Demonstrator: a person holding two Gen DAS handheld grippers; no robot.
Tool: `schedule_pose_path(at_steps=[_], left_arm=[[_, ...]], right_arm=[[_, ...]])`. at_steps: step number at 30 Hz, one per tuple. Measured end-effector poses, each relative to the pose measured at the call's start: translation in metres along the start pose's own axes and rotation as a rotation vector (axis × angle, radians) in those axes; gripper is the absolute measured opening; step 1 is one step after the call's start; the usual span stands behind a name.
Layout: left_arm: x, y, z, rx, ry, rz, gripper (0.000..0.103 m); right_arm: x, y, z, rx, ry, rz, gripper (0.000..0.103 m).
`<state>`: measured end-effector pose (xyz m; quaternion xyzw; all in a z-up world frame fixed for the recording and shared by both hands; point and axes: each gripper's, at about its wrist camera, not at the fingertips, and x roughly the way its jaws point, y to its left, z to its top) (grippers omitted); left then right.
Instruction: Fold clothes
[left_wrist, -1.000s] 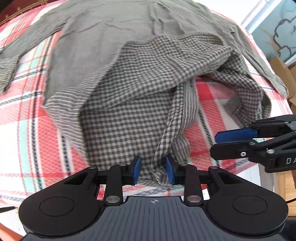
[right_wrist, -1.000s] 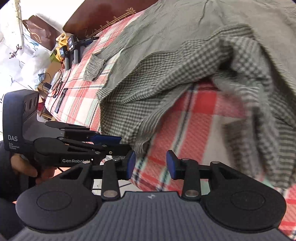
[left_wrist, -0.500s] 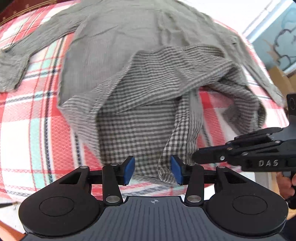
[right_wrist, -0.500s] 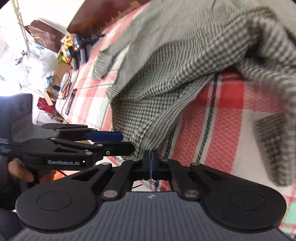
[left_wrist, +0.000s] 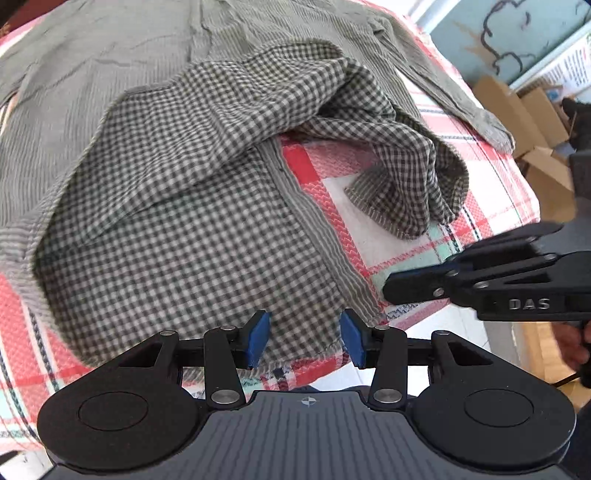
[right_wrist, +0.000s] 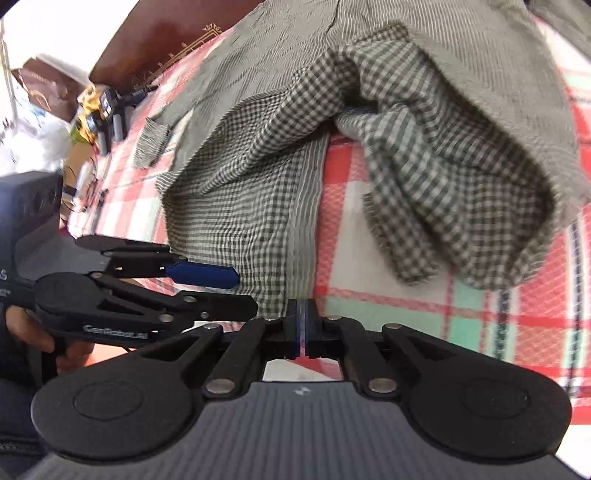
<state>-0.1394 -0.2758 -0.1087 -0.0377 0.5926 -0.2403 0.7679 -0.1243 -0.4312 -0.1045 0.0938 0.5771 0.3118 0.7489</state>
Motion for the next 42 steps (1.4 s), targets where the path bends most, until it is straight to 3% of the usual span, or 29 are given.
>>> schedule_pose_path(at_steps=[4, 7, 12, 16, 26, 27, 28, 30, 32, 34, 35, 39, 42], left_arm=[[-0.009, 0.0, 0.012, 0.009, -0.053, 0.007, 0.059], [0.0, 0.001, 0.019, 0.036, -0.03, 0.055, 0.059], [0.014, -0.007, 0.02, 0.097, 0.01, 0.123, 0.059], [0.014, -0.021, 0.021, 0.117, -0.007, 0.123, 0.059], [0.028, -0.042, 0.026, 0.173, 0.001, 0.167, 0.061], [0.026, -0.041, 0.025, 0.171, -0.005, 0.168, 0.044], [0.025, -0.04, 0.024, 0.169, -0.01, 0.17, 0.039], [0.022, -0.037, 0.022, 0.164, -0.022, 0.172, 0.013], [0.019, -0.034, 0.021, 0.159, -0.034, 0.175, 0.002], [0.016, -0.032, 0.019, 0.155, -0.046, 0.178, 0.0], [0.014, -0.03, 0.018, 0.152, -0.05, 0.178, 0.0], [0.01, -0.027, 0.013, 0.138, -0.059, 0.17, 0.0], [0.01, -0.023, 0.012, 0.134, -0.053, 0.164, 0.0]], right_arm=[[-0.013, 0.003, 0.005, -0.068, -0.082, -0.081, 0.018], [-0.003, 0.011, 0.011, -0.176, -0.076, -0.173, 0.019], [0.013, 0.019, 0.015, -0.283, -0.072, -0.299, 0.03], [0.013, 0.015, 0.014, -0.281, -0.073, -0.307, 0.041], [0.008, -0.001, 0.012, -0.226, -0.07, -0.317, 0.042], [0.009, -0.001, 0.012, -0.23, -0.069, -0.318, 0.042], [0.009, -0.001, 0.012, -0.233, -0.068, -0.319, 0.042], [0.011, 0.001, 0.01, -0.256, -0.068, -0.33, 0.042], [0.012, 0.003, 0.009, -0.292, -0.064, -0.344, 0.041], [0.012, 0.004, 0.01, -0.307, -0.059, -0.349, 0.025], [0.011, 0.003, 0.011, -0.304, -0.055, -0.345, 0.006], [-0.004, 0.008, 0.017, -0.243, -0.047, -0.175, 0.003], [-0.007, 0.018, 0.01, -0.289, 0.019, -0.051, 0.003]])
